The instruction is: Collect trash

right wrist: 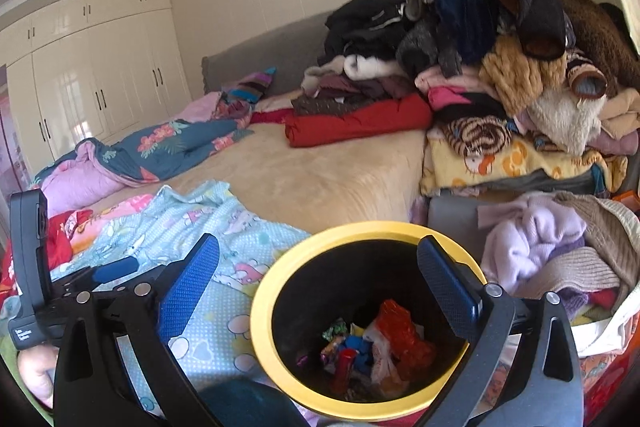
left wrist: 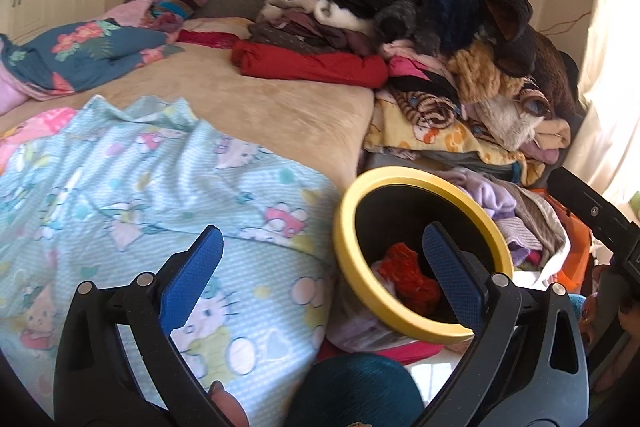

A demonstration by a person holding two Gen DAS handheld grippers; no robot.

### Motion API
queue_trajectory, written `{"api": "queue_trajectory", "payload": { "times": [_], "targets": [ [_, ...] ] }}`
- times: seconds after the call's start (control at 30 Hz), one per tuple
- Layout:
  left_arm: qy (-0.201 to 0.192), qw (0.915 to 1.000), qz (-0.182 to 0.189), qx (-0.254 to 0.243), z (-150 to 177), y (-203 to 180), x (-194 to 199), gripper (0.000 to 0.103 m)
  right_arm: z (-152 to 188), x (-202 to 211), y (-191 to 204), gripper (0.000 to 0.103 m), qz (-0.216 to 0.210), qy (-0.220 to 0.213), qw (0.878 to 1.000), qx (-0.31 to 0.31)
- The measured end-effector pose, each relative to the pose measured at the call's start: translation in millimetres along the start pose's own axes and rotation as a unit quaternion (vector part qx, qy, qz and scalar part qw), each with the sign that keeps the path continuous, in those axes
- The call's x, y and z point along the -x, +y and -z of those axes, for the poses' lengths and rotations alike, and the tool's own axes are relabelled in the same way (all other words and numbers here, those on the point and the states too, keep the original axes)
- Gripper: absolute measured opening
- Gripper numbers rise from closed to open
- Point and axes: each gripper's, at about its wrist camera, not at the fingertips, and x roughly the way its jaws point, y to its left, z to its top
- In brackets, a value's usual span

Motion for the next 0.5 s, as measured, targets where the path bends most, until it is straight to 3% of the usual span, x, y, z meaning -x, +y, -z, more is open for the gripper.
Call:
{"api": "queue_trajectory", "payload": {
  "times": [0.5],
  "targets": [
    [-0.063,0.9959,-0.06,0.024,9,36,49,0.092,16,28,48,0.097,-0.011,-0.079,0.996,0.047]
  ]
}}
